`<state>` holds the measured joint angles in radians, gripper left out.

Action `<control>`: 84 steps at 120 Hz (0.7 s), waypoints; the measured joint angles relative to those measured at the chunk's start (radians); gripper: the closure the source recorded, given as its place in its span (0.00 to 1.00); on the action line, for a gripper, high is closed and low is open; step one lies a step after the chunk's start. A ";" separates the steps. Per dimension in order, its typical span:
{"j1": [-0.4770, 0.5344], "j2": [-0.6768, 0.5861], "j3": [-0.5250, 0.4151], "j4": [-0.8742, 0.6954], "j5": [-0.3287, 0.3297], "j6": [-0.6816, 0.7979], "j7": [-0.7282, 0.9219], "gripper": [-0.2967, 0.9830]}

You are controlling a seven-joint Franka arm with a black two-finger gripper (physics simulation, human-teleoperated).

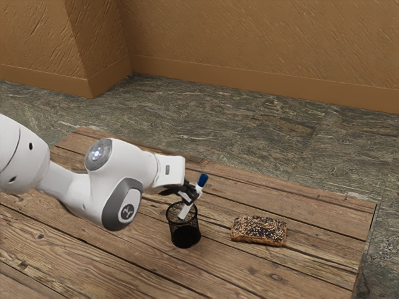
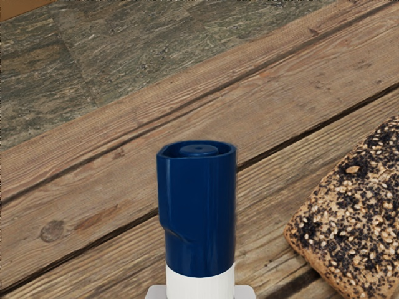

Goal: Put the marker into the pen holder.

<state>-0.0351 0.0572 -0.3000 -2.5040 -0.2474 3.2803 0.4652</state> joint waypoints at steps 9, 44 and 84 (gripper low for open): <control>0.005 0.002 -0.001 -0.001 0.000 0.007 0.001 0.71; 0.005 0.013 0.006 0.024 -0.010 -0.031 0.001 0.36; 0.013 0.047 0.391 0.948 0.191 -1.261 -0.115 0.26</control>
<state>-0.0222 0.1044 0.0907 -1.5559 -0.0568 2.0192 0.3502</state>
